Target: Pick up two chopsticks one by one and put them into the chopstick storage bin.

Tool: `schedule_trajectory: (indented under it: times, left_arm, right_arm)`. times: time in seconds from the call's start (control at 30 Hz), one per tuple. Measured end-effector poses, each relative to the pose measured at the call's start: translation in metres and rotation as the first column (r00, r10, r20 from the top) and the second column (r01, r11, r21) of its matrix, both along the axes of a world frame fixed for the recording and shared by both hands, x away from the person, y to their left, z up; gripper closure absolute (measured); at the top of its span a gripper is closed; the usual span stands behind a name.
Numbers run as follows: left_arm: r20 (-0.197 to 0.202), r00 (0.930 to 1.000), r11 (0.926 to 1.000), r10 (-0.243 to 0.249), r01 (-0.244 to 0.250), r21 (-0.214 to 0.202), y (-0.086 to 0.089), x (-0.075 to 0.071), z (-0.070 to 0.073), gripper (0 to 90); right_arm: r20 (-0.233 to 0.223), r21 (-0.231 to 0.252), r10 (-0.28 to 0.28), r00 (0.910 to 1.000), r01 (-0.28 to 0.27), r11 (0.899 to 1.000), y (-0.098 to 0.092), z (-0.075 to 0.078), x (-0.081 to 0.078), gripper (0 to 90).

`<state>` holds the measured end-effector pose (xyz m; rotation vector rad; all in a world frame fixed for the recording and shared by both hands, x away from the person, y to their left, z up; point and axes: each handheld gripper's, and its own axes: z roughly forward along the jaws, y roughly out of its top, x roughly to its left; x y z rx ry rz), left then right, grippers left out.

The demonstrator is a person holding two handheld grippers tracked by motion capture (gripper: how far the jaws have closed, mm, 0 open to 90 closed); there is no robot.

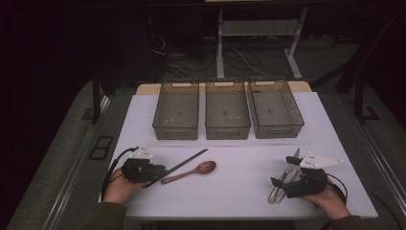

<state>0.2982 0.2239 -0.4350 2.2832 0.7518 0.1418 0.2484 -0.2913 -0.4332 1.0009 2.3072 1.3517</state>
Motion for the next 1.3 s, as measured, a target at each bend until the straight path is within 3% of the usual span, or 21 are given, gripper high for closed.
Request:
schedule_trajectory:
  times: [0.5,0.73,0.93,1.03,1.13,1.3]
  left_arm:
    - [0.005,1.0000,0.9988,0.005,-0.005,0.048,-0.0007,0.0018,-0.0035,78.8]
    - [0.011,0.9999,0.9987,0.012,-0.012,0.050,-0.0018,0.0012,-0.0045,80.3]
    - [0.039,0.9992,0.9970,0.009,-0.012,0.076,-0.0045,-0.0013,-0.0045,81.5]
    - [0.037,0.9992,0.9973,0.015,-0.017,0.071,-0.0041,-0.0015,-0.0048,82.1]
    - [0.031,0.9991,0.9988,0.028,-0.029,0.039,-0.0011,-0.0016,-0.0072,83.4]
    - [0.036,0.9990,0.9987,0.026,-0.028,0.044,-0.0011,-0.0020,-0.0072,84.3]
  right_arm:
    - [0.000,0.004,0.001,1.0000,-0.001,1.000,-0.0002,0.0002,0.0001,1.9]
    - [0.000,0.003,0.000,1.0000,0.000,1.000,-0.0001,0.0002,0.0000,1.9]
    - [0.001,0.001,-0.001,1.0000,0.001,1.000,0.0001,0.0000,0.0000,1.9]
    - [0.001,0.001,-0.001,1.0000,0.001,1.000,0.0001,0.0001,0.0000,1.9]
    - [0.000,0.000,-0.002,1.0000,0.002,1.000,0.0002,0.0000,0.0000,1.9]
    - [0.000,0.000,-0.001,1.0000,0.001,1.000,0.0002,0.0000,0.0000,1.9]
